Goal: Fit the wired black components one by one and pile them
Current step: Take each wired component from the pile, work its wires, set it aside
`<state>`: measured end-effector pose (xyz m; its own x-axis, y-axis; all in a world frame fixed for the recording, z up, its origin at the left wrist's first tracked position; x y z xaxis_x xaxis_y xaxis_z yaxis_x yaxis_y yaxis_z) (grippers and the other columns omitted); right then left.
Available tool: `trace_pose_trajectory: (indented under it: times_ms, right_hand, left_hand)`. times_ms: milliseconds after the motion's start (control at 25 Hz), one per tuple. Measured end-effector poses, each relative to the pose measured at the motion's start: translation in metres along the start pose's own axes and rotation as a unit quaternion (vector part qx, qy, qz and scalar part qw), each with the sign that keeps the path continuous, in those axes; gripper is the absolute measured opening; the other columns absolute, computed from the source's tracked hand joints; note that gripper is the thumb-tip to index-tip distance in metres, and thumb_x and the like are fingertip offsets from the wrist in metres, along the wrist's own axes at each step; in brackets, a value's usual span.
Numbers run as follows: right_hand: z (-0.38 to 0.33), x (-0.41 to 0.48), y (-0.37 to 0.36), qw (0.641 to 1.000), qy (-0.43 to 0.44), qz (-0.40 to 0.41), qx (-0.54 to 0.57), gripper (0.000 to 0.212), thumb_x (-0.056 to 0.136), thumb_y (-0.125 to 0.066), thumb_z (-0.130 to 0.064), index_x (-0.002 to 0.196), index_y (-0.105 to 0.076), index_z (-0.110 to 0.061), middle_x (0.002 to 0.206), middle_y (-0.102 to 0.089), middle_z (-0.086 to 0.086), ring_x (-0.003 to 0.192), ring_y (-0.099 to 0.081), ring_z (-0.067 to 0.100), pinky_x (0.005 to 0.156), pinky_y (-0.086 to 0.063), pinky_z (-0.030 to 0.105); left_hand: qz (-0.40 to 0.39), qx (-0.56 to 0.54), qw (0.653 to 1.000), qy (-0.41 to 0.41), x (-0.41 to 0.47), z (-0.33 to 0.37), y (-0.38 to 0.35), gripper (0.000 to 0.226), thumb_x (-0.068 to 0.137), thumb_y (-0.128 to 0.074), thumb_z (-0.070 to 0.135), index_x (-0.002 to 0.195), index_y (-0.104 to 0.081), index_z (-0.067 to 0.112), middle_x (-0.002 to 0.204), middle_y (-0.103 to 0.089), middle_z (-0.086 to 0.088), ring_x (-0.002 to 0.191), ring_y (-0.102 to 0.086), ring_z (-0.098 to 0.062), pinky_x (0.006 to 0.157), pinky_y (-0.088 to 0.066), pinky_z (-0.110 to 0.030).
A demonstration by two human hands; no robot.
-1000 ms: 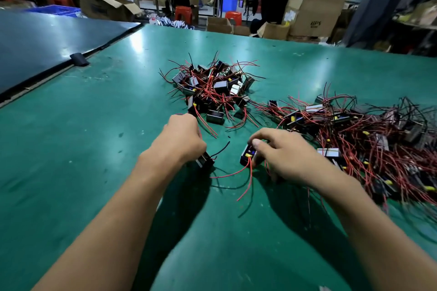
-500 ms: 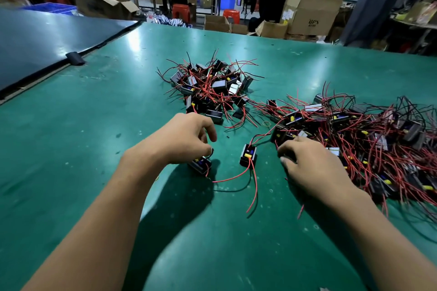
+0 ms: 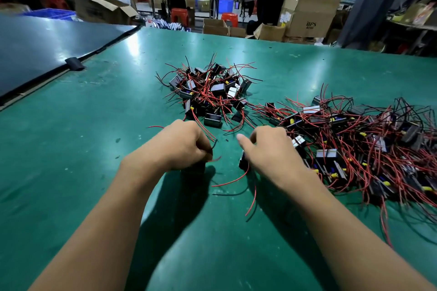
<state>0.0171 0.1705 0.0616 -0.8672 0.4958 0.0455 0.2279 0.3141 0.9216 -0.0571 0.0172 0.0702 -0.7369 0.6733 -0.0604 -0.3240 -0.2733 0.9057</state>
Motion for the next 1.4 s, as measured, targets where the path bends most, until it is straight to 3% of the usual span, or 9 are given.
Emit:
trace_pose_trajectory:
  times_ms: [200, 320, 400, 560, 720, 880, 1040, 1200, 1400]
  right_hand:
    - [0.004, 0.029, -0.009, 0.998, -0.055, -0.007, -0.031, 0.031, 0.086, -0.062, -0.023, 0.069, -0.039, -0.012, 0.076, -0.046, 0.008, 0.076, -0.050, 0.032, 0.062, -0.037, 0.031]
    - [0.001, 0.030, -0.011, 1.000, -0.008, 0.004, -0.006, 0.005, 0.085, -0.059, -0.016, 0.090, -0.057, -0.013, 0.086, -0.059, 0.008, 0.080, -0.055, 0.030, 0.067, -0.045, 0.033]
    - [-0.007, 0.021, -0.013, 0.996, 0.042, -0.013, 0.077, 0.020, 0.087, -0.065, -0.018, 0.107, -0.066, -0.020, 0.084, -0.069, -0.001, 0.088, -0.062, 0.023, 0.078, -0.049, 0.030]
    - [-0.002, 0.000, 0.000, 0.979, 0.086, 0.000, 0.184, 0.004, 0.086, -0.074, -0.020, 0.088, -0.076, -0.023, 0.075, -0.074, -0.011, 0.075, -0.069, 0.004, 0.075, -0.050, 0.019]
    - [0.021, -0.014, 0.002, 0.959, 0.051, 0.007, 0.278, 0.002, 0.087, -0.075, -0.021, 0.087, -0.076, -0.023, 0.077, -0.074, -0.008, 0.074, -0.069, 0.010, 0.075, -0.053, 0.026]
    - [0.026, -0.020, 0.001, 0.935, 0.041, 0.018, 0.352, 0.001, 0.087, -0.076, -0.020, 0.088, -0.076, -0.020, 0.077, -0.074, -0.003, 0.076, -0.070, 0.015, 0.075, -0.054, 0.027]
    - [0.023, -0.025, 0.002, 0.943, 0.065, 0.032, 0.326, 0.004, 0.088, -0.074, -0.019, 0.086, -0.075, -0.021, 0.075, -0.073, -0.009, 0.071, -0.067, 0.008, 0.071, -0.053, 0.023]
    - [0.022, -0.026, 0.001, 0.950, 0.077, 0.078, 0.293, 0.009, 0.093, -0.066, -0.016, 0.086, -0.068, -0.022, 0.075, -0.068, -0.010, 0.066, -0.060, 0.009, 0.064, -0.044, 0.021]
    - [0.014, -0.029, 0.004, 0.956, 0.125, 0.129, 0.231, 0.014, 0.095, -0.057, -0.005, 0.100, -0.066, -0.015, 0.097, -0.062, -0.002, 0.088, -0.053, 0.008, 0.078, -0.037, 0.009]
  left_hand:
    - [0.107, 0.019, 0.992, 0.056, -0.001, -0.006, 0.015, 0.008, 0.075, -0.073, 0.029, 0.070, -0.069, 0.026, 0.079, -0.071, 0.001, 0.082, -0.066, -0.025, 0.074, -0.056, -0.035]
    - [0.095, -0.013, 0.994, 0.051, 0.002, -0.006, 0.008, 0.010, 0.077, -0.074, 0.026, 0.069, -0.068, 0.028, 0.085, -0.070, -0.005, 0.084, -0.065, -0.027, 0.079, -0.056, -0.036]
    - [0.092, -0.039, 0.995, 0.019, 0.005, -0.001, 0.005, 0.003, 0.079, -0.075, 0.023, 0.080, -0.074, 0.025, 0.083, -0.071, -0.004, 0.082, -0.066, -0.022, 0.080, -0.055, -0.032]
    - [0.096, -0.079, 0.991, -0.054, 0.008, 0.014, -0.002, 0.009, 0.088, -0.068, 0.021, 0.086, -0.076, 0.017, 0.075, -0.072, 0.000, 0.075, -0.065, -0.014, 0.071, -0.048, -0.023]
    - [0.118, -0.202, 0.972, -0.008, 0.014, 0.011, -0.018, 0.013, 0.091, -0.062, 0.016, 0.088, -0.075, 0.018, 0.077, -0.075, 0.005, 0.074, -0.068, -0.006, 0.065, -0.049, -0.012]
    - [0.106, -0.412, 0.904, 0.045, 0.018, 0.006, -0.035, 0.013, 0.091, -0.067, 0.020, 0.088, -0.077, 0.014, 0.074, -0.076, 0.001, 0.073, -0.070, -0.010, 0.069, -0.054, -0.024]
    - [0.079, -0.504, 0.859, 0.044, 0.016, 0.017, -0.047, 0.012, 0.087, -0.072, 0.016, 0.082, -0.076, 0.006, 0.064, -0.069, -0.001, 0.060, -0.061, -0.012, 0.057, -0.050, -0.019]
    - [0.118, -0.496, 0.859, 0.044, 0.014, 0.018, -0.041, 0.014, 0.084, -0.074, 0.012, 0.077, -0.074, -0.001, 0.063, -0.070, -0.008, 0.055, -0.061, -0.012, 0.056, -0.049, -0.018]
    - [0.139, -0.477, 0.867, 0.045, 0.012, 0.020, -0.041, 0.015, 0.082, -0.075, 0.013, 0.074, -0.073, 0.001, 0.067, -0.072, -0.014, 0.058, -0.065, -0.017, 0.061, -0.053, -0.025]
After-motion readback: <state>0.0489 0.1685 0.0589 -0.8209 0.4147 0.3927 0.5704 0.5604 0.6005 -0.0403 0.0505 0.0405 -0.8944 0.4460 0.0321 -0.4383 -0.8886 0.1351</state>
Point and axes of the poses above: each hand's wrist, its own x-axis towards the middle knuckle, its own y-axis out of the back of the hand, z = x × y, the point moved 9 cm from there along x, towards the middle knuckle
